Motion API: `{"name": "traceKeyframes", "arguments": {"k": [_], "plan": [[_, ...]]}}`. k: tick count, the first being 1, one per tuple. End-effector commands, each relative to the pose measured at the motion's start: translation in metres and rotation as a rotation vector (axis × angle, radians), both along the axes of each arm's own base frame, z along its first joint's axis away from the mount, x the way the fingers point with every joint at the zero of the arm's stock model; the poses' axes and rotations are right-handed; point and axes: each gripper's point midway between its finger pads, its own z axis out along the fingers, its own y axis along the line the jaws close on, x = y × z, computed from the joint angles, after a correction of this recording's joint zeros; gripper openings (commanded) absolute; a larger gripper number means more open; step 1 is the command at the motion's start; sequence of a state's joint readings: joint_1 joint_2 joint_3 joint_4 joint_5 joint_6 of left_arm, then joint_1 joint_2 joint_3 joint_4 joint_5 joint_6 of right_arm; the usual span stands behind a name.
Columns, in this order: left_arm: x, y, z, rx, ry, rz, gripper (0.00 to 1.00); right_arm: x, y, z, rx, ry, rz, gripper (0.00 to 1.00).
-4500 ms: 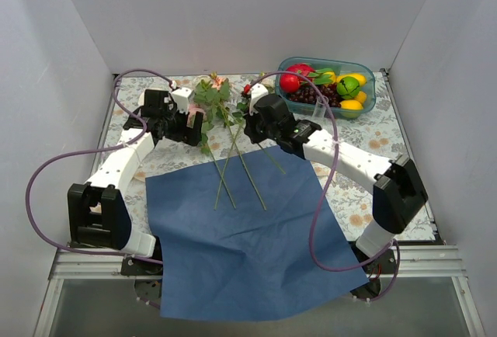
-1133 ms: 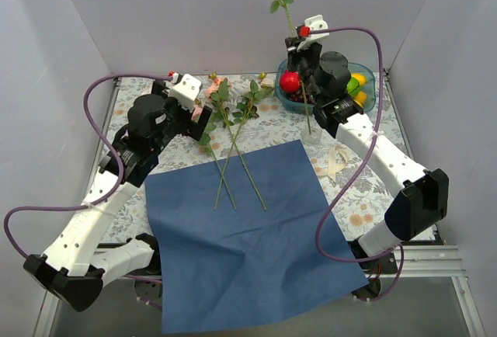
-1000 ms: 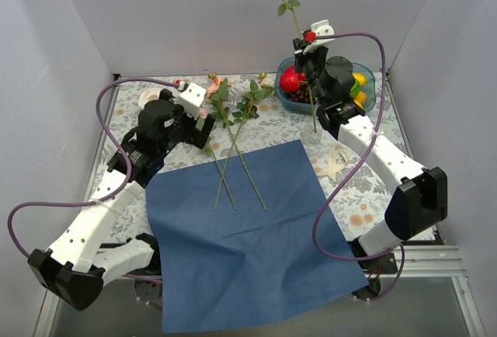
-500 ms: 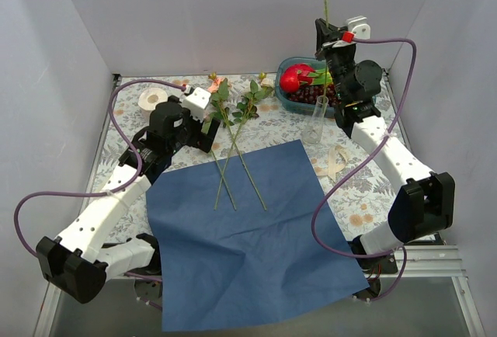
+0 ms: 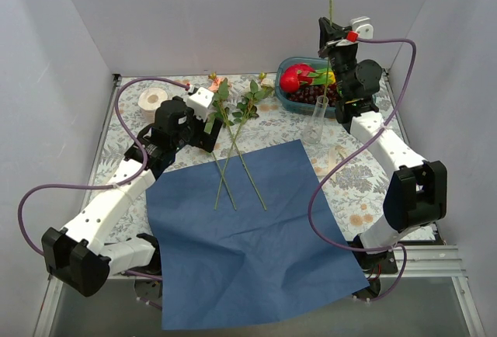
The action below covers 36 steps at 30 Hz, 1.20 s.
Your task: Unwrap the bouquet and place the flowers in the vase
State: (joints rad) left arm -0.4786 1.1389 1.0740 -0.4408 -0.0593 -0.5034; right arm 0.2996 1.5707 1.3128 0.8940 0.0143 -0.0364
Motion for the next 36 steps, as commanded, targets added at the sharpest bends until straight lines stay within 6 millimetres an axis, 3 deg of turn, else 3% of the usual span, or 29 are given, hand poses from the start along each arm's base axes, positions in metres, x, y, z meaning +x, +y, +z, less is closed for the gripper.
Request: {"name": "traceKeyframes", "arguments": {"k": [1,8,18,36], "plan": [[0.001,0.001,0.0,-0.006,0.002,0.003,0.98,-0.013,-0.009,0.042,0.059,-0.135,0.008,0.01],[0.004,0.001,-0.001,-0.002,0.005,0.003,0.98,-0.013,-0.004,0.043,0.06,-0.145,0.056,0.01],[0.003,0.0,-0.006,-0.008,0.021,0.001,0.98,-0.031,-0.005,0.073,0.071,-0.218,0.083,0.01],[0.01,0.0,-0.001,-0.001,0.012,0.008,0.98,-0.019,-0.007,0.044,0.05,-0.196,0.063,0.01]]}}
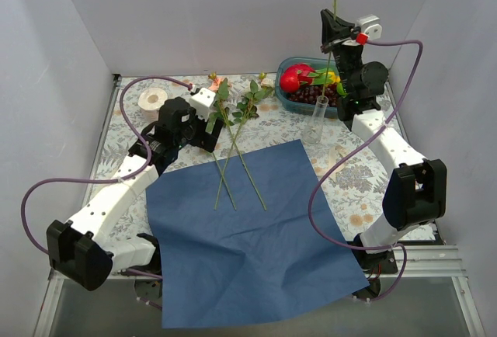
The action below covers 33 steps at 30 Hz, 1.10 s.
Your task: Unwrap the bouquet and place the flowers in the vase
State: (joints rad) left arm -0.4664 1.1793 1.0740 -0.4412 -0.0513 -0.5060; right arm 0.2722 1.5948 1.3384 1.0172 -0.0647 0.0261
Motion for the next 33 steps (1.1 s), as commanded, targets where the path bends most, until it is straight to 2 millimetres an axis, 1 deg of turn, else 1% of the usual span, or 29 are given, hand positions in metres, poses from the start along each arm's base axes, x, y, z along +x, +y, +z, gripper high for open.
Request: {"name": "traceKeyframes", "arguments": {"k": [1,4,11,20,23,24,27,28,30,33], "plan": [[0.005,0.001,0.013,-0.014,-0.028,0.005,0.98,-0.009,-0.007,0.013,0.015,-0.075,-0.011,0.01],[0.005,0.0,0.014,-0.018,-0.029,0.002,0.98,-0.006,-0.008,0.004,0.013,-0.061,-0.014,0.01],[0.006,-0.001,0.013,-0.02,-0.025,0.003,0.98,-0.004,-0.008,-0.006,0.011,-0.051,-0.013,0.01],[0.008,0.0,0.016,-0.022,-0.027,0.01,0.98,0.005,-0.01,-0.03,0.017,-0.011,-0.008,0.01],[0.009,0.0,0.017,-0.023,-0.032,0.011,0.98,0.005,-0.01,-0.042,0.015,0.003,-0.002,0.01],[0.009,0.001,0.017,-0.024,-0.032,0.013,0.98,0.007,-0.011,-0.054,0.013,0.027,-0.003,0.01],[0.009,0.001,0.016,-0.024,-0.03,0.014,0.98,0.007,-0.011,-0.068,0.022,0.045,0.0,0.01],[0.009,0.001,0.017,-0.025,-0.031,0.014,0.98,0.007,-0.011,-0.082,0.02,0.066,0.003,0.01],[0.01,0.001,0.018,-0.025,-0.034,0.015,0.98,0.003,-0.01,-0.088,0.039,0.059,0.018,0.01],[0.01,0.002,0.02,-0.023,-0.04,0.014,0.98,0.004,-0.007,-0.107,0.03,0.098,0.037,0.01]]}}
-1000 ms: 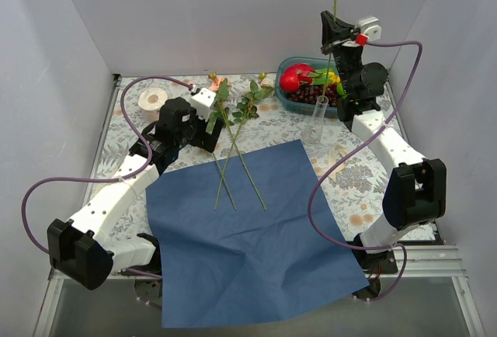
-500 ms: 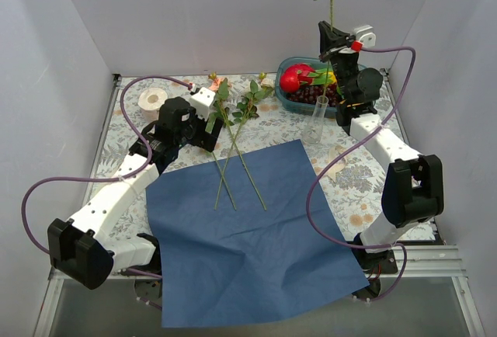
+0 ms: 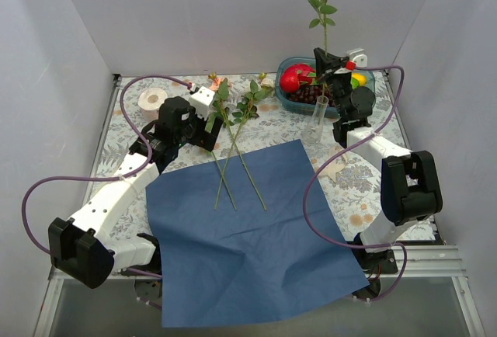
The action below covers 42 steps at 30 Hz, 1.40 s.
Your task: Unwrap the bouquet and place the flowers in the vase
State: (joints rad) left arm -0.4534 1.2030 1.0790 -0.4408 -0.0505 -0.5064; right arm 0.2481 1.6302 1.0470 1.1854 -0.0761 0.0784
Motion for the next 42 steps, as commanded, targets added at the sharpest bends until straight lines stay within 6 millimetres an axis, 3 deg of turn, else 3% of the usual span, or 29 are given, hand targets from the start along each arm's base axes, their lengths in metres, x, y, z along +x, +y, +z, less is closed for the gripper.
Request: {"name": "traceKeyframes", "arguments": {"k": [1,5,6,11,12,15,19,23,25,26,28,29,30,31,33,34,35,37,38,40,42], "plan": [[0.006,-0.001,0.027,-0.029,-0.061,0.002,0.98,-0.009,-0.001,0.006,0.044,-0.061,0.027,0.01],[0.007,0.0,0.029,-0.029,-0.066,0.006,0.98,-0.007,-0.001,-0.01,0.046,-0.026,0.028,0.03],[0.007,0.0,0.029,-0.027,-0.067,0.006,0.98,-0.006,-0.001,-0.013,0.046,-0.019,0.027,0.16],[0.007,0.001,0.031,-0.026,-0.074,0.006,0.98,0.0,0.001,-0.027,0.029,0.026,0.026,0.4],[0.008,0.002,0.031,-0.026,-0.074,0.007,0.98,0.0,0.002,-0.029,0.021,0.033,0.029,0.5],[0.008,0.001,0.033,-0.032,-0.078,0.005,0.98,-0.001,0.001,-0.033,0.004,0.054,0.026,0.66],[0.007,0.001,0.036,-0.04,-0.081,0.005,0.98,-0.008,-0.002,-0.035,-0.006,0.08,0.012,0.71],[0.007,0.001,0.039,-0.044,-0.088,0.007,0.98,-0.026,-0.01,-0.026,-0.022,0.104,-0.012,0.91],[0.007,0.001,0.041,-0.045,-0.091,0.005,0.98,-0.031,-0.015,-0.039,-0.049,0.183,-0.041,0.93],[0.007,0.002,0.042,-0.044,-0.091,0.008,0.98,-0.043,-0.019,-0.029,-0.048,0.185,-0.056,0.94],[0.007,0.002,0.043,-0.046,-0.094,0.007,0.98,-0.054,-0.022,-0.037,-0.061,0.232,-0.089,0.95],[0.007,0.001,0.043,-0.046,-0.092,0.004,0.98,-0.067,-0.023,-0.029,-0.066,0.219,-0.086,0.96],[0.007,0.002,0.043,-0.046,-0.092,0.005,0.98,-0.073,-0.018,-0.028,-0.073,0.229,-0.087,0.96],[0.007,0.002,0.044,-0.047,-0.093,0.009,0.98,-0.076,-0.017,-0.041,-0.104,0.299,-0.094,0.96],[0.008,0.003,0.043,-0.043,-0.093,0.016,0.98,-0.094,-0.01,-0.029,-0.123,0.298,-0.097,0.96],[0.01,0.004,0.04,-0.043,-0.087,0.025,0.98,-0.1,-0.007,-0.04,-0.162,0.343,-0.099,0.96],[0.012,0.005,0.036,-0.038,-0.077,0.041,0.98,-0.114,0.006,-0.034,-0.169,0.334,-0.063,0.96],[0.015,0.004,0.02,-0.034,-0.025,0.066,0.98,-0.128,0.018,-0.044,-0.215,0.371,-0.048,0.96],[0.017,0.006,0.014,-0.031,-0.011,0.085,0.98,-0.145,0.035,-0.04,-0.227,0.351,-0.004,0.97],[0.022,0.006,-0.006,-0.016,0.04,0.109,0.98,-0.157,0.037,-0.05,-0.25,0.369,-0.023,0.97],[0.024,0.006,-0.018,-0.018,0.074,0.13,0.98,-0.171,0.036,-0.044,-0.228,0.363,-0.025,0.97]]}}
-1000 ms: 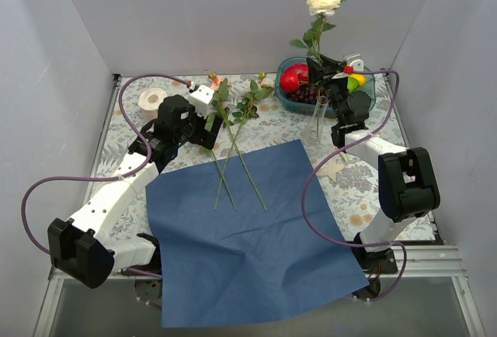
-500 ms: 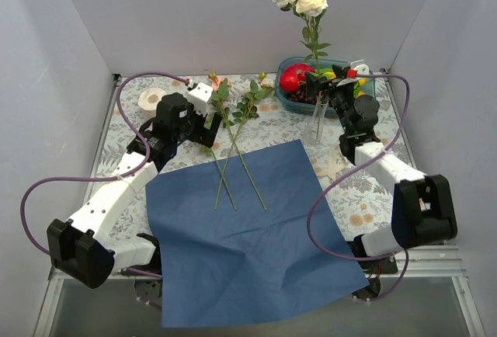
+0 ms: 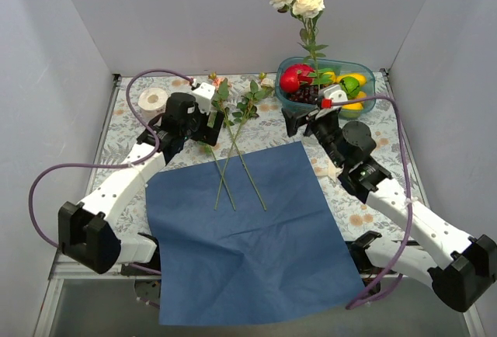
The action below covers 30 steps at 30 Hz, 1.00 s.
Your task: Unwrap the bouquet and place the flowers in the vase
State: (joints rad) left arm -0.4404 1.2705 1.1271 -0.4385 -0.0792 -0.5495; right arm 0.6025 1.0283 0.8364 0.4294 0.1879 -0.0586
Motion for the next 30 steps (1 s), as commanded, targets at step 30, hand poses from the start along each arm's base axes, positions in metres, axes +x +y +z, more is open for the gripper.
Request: {"name": "traceKeyframes", "arguments": {"k": [30], "plan": [[-0.009,0.009,-0.132,-0.05,0.358,0.193,0.75,0.063,0.174,-0.188,-0.325,0.425,0.349,0.73]]}}
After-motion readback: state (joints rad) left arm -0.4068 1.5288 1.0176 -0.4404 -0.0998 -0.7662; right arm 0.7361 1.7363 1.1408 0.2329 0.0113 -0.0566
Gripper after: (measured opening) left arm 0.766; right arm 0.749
